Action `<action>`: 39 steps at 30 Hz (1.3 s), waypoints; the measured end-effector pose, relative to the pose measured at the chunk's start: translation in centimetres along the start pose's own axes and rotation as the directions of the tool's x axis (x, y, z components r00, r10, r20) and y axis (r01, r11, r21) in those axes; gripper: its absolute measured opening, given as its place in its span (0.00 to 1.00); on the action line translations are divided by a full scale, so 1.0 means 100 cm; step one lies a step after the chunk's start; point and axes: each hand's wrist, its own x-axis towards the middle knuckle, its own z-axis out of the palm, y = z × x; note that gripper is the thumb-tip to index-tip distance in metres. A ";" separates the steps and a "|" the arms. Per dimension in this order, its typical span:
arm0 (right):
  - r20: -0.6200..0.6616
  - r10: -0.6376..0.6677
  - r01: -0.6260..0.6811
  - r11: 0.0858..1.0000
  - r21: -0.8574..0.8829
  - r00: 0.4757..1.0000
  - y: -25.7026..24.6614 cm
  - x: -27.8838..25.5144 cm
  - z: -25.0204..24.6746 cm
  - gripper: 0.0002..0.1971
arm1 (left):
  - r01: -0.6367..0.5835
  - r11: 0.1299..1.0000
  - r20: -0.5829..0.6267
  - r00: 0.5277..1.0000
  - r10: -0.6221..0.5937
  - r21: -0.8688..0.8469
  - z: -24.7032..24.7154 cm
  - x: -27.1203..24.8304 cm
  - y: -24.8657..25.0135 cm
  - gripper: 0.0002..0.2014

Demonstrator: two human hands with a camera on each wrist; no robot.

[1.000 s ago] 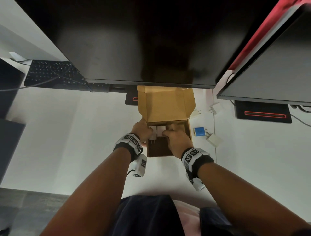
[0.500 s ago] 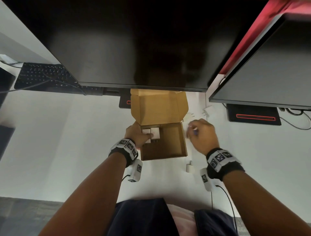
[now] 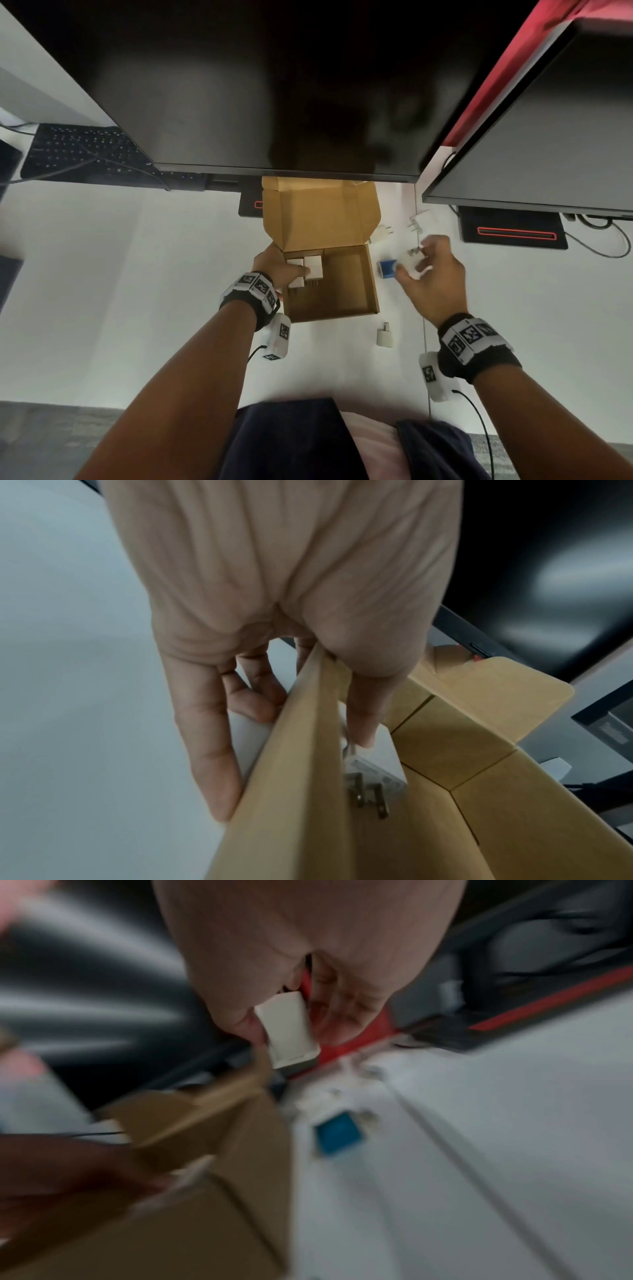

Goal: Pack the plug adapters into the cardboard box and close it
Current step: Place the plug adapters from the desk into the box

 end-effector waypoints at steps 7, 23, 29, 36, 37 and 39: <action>0.379 -0.181 0.293 0.920 -0.260 0.907 -0.059 -0.007 0.070 0.12 | 0.023 1.000 0.017 1.000 -0.023 0.002 -0.002 0.002 0.002 0.28; 0.541 -0.079 0.352 0.835 -0.422 0.837 -0.042 -0.003 0.102 0.20 | 0.030 0.998 0.077 0.996 -0.034 0.054 -0.005 0.005 0.003 0.28; 0.555 -0.086 0.375 0.819 -0.433 0.828 -0.038 -0.008 0.103 0.13 | 0.030 0.998 0.059 0.998 -0.034 0.061 -0.004 0.006 0.001 0.33; 0.573 -0.102 0.407 0.804 -0.433 0.813 -0.038 -0.008 0.105 0.18 | 0.004 0.999 0.025 1.000 -0.005 0.036 0.000 0.008 -0.002 0.32; 0.581 -0.102 0.414 0.800 -0.434 0.808 -0.038 -0.008 0.104 0.18 | 0.006 0.999 0.022 1.000 -0.006 0.031 0.000 0.007 0.000 0.32; 0.596 -0.101 0.432 0.786 -0.443 0.796 -0.040 -0.009 0.102 0.20 | 0.001 1.000 0.009 1.000 -0.002 0.027 0.001 0.004 0.006 0.36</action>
